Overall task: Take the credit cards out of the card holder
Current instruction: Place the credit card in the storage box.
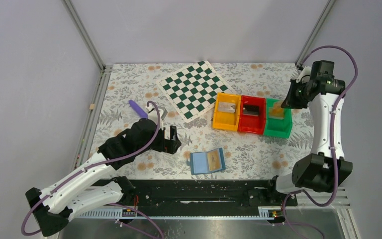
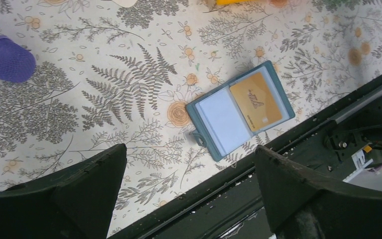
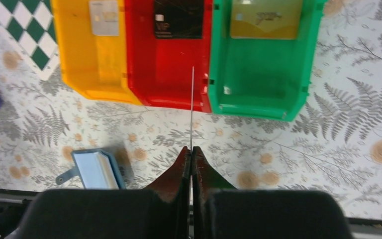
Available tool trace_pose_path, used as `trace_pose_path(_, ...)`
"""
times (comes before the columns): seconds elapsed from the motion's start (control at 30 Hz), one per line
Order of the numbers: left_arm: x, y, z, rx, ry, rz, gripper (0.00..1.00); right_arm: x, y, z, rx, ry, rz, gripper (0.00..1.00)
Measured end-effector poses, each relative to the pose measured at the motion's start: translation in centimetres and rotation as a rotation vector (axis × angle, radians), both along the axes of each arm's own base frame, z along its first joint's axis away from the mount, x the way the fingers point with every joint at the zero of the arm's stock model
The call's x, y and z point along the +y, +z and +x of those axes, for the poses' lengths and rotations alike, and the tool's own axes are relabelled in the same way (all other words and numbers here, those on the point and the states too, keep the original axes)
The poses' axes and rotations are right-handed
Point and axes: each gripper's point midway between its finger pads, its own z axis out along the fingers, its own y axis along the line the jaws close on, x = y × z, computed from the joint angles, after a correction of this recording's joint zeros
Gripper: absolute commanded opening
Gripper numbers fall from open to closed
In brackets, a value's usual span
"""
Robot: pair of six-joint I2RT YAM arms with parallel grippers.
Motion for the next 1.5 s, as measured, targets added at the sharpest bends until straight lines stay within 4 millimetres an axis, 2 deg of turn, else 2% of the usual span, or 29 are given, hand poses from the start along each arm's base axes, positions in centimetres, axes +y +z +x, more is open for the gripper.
trace_pose_path(0.1,0.6,-0.2,0.3,-0.010,0.024,0.025,0.99,-1.5,-0.8,0.1,0.068,-0.006,-0.027,0.00)
trace_pose_path(0.23,1.3,-0.1,1.0,-0.042,0.061,0.053,0.99,-2.9,-2.3,1.9,0.136,-0.010,-0.027,0.00)
trace_pose_path(0.4,2.3,0.5,2.1,-0.095,0.115,0.092,0.99,-3.1,-4.8,3.2,0.200,0.001,0.001,0.00)
trace_pose_path(0.6,3.5,1.1,3.4,-0.149,0.186,0.134,0.99,-4.0,-5.6,6.8,0.207,0.030,0.013,0.00)
trace_pose_path(0.87,4.4,0.6,4.6,-0.163,0.245,0.182,0.99,-4.4,-7.6,9.7,0.277,0.055,0.057,0.00)
trace_pose_path(1.0,4.7,0.2,5.0,-0.154,0.262,0.199,0.99,-4.2,-8.8,9.3,0.330,0.072,0.079,0.00)
trace_pose_path(1.17,5.0,-0.2,5.5,-0.140,0.282,0.211,0.99,-3.8,-9.0,8.7,0.355,0.096,0.098,0.00)
trace_pose_path(1.33,5.2,-0.8,5.8,-0.123,0.290,0.227,0.99,-3.7,-9.4,9.1,0.351,0.110,0.106,0.00)
trace_pose_path(1.5,4.9,-1.1,6.2,-0.119,0.292,0.231,0.99,-4.0,-10.8,10.3,0.366,0.130,0.114,0.00)
